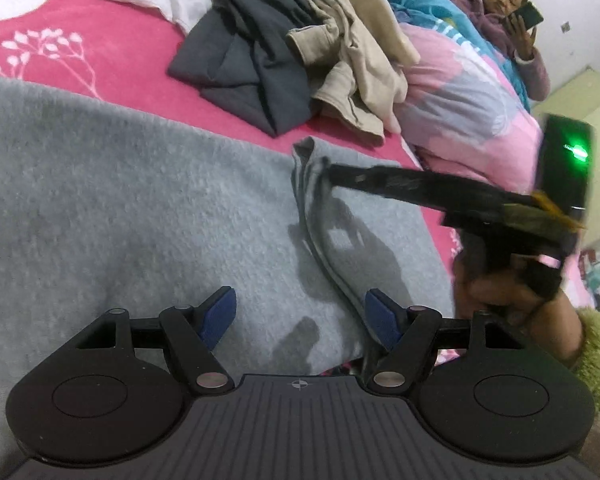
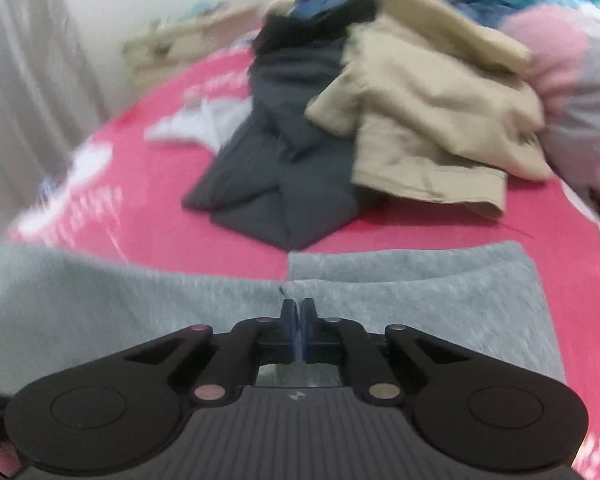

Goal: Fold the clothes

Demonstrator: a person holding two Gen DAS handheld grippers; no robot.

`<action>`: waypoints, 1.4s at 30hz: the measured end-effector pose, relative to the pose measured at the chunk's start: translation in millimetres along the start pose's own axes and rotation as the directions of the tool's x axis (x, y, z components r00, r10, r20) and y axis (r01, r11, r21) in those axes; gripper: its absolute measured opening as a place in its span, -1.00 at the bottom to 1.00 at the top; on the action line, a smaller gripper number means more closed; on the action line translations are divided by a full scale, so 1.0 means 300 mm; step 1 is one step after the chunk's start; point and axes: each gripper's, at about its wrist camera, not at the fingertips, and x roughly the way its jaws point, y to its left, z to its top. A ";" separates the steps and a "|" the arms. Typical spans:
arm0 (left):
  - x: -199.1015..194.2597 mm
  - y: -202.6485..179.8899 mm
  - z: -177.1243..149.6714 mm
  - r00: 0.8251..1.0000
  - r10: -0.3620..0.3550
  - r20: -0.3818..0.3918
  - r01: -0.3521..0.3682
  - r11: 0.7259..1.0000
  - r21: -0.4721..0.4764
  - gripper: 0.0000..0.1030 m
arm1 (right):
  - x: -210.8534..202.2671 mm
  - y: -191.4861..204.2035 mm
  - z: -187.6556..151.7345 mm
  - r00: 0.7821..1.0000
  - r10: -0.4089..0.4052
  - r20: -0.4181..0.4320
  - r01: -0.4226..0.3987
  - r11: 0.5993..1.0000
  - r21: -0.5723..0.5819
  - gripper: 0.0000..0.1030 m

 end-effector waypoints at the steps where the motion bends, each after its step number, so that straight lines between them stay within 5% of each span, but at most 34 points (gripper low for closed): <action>1: 0.001 0.003 -0.001 1.000 -0.011 0.004 0.011 1.000 -0.003 0.39 | -0.031 -0.021 0.001 1.000 0.016 0.020 -0.017 0.999 0.051 -0.94; 6: 0.005 0.021 -0.022 0.999 -0.043 0.028 0.043 0.999 -0.006 0.40 | -0.166 -0.101 0.016 0.984 0.031 0.173 -0.072 0.968 0.240 -0.94; 9: -0.002 0.035 -0.037 0.998 -0.049 0.039 0.050 0.999 -0.022 0.40 | -0.164 -0.086 0.044 0.973 0.021 0.231 -0.075 0.971 0.227 -0.94; 17: -0.017 0.058 -0.029 0.998 -0.050 0.034 0.052 0.998 -0.043 0.40 | 0.073 -0.015 0.034 0.995 0.067 0.076 -0.078 0.987 0.141 -0.95; 21: -0.037 0.069 -0.012 0.999 -0.036 0.031 0.038 0.997 -0.062 0.40 | 0.042 -0.023 0.030 0.990 0.137 0.038 -0.141 0.978 0.151 -0.83; 24: -0.056 0.081 0.004 0.998 -0.037 0.045 0.041 0.995 -0.092 0.40 | -0.091 -0.090 0.029 0.980 0.163 0.113 -0.183 0.963 0.198 -0.23; 26: -0.064 0.091 0.017 0.998 -0.044 0.054 0.051 0.991 -0.124 0.40 | -0.173 -0.133 0.007 0.983 0.136 0.125 -0.158 0.968 0.194 -0.17; 34: -0.017 0.103 0.079 0.999 -0.042 0.013 0.044 0.964 -0.262 0.40 | -0.226 -0.060 -0.196 0.994 -0.027 -0.105 0.021 0.998 -0.062 0.13; 42: 0.217 -0.018 0.211 0.992 0.013 -0.125 -0.027 0.994 -0.106 0.45 | -0.183 0.073 -0.321 0.983 -0.158 -0.093 0.131 0.961 -0.244 0.23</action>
